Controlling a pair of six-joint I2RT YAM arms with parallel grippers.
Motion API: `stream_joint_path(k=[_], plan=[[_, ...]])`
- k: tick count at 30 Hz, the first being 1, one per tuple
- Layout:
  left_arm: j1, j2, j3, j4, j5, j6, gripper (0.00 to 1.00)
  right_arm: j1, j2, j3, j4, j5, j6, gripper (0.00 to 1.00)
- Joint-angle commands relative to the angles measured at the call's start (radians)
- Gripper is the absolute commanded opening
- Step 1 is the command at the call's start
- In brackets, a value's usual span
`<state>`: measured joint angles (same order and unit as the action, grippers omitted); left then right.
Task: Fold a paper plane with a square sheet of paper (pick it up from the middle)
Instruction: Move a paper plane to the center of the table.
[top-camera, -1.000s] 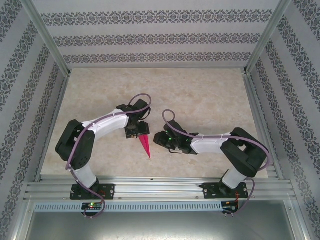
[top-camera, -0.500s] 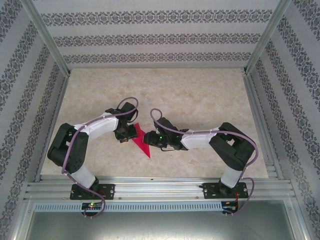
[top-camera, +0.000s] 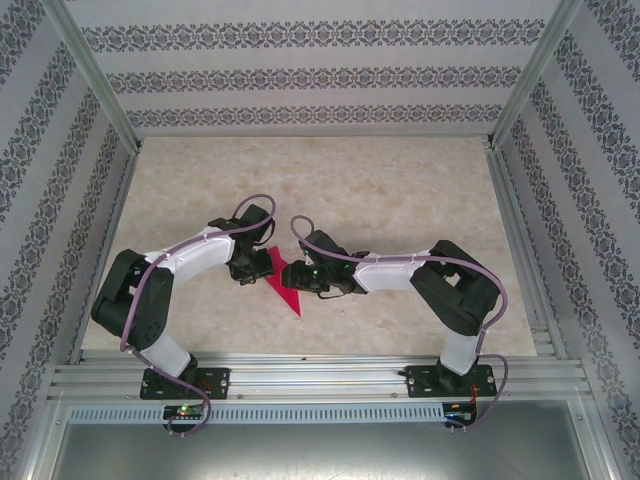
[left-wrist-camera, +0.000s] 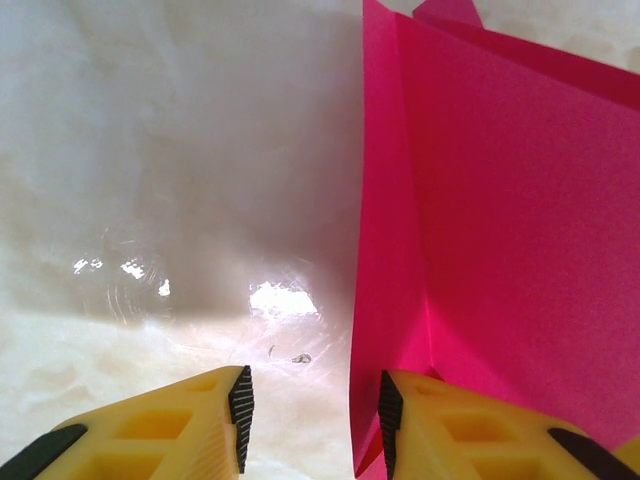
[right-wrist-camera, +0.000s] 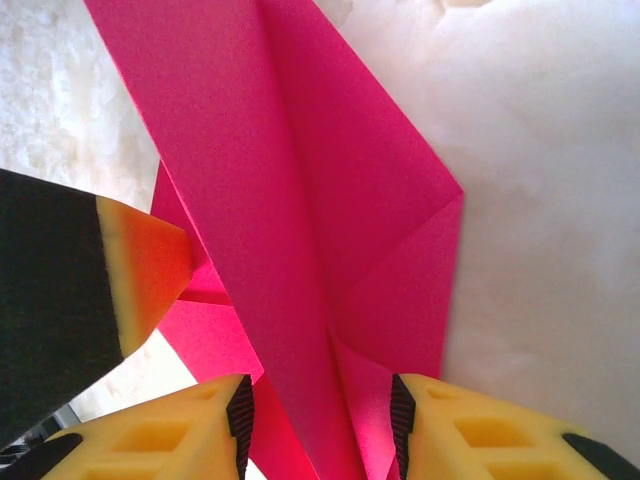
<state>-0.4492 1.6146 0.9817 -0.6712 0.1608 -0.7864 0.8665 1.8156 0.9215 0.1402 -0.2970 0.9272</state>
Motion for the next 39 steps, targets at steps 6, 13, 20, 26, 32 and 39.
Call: stream_joint_path(k=[6,13,20,26,32,39], plan=[[0.008,-0.021,-0.014,0.013,-0.001,0.022,0.4,-0.003,-0.035,0.009,-0.072,0.055,-0.062,0.46],[0.009,-0.012,-0.018,0.027,0.008,0.019,0.4,0.01,-0.006,0.014,-0.04,0.012,-0.059,0.46],[0.009,-0.01,-0.018,0.034,0.018,0.019,0.39,0.044,0.013,0.017,0.037,-0.032,-0.063,0.46],[0.009,-0.011,-0.021,0.038,0.019,0.015,0.39,0.063,0.033,0.053,-0.039,0.016,-0.1,0.47],[0.009,-0.016,-0.022,0.039,0.023,0.016,0.39,0.074,0.05,0.089,-0.138,0.096,-0.139,0.42],[0.008,-0.034,-0.034,0.042,0.015,0.01,0.39,0.083,0.068,0.122,-0.196,0.122,-0.171,0.33]])
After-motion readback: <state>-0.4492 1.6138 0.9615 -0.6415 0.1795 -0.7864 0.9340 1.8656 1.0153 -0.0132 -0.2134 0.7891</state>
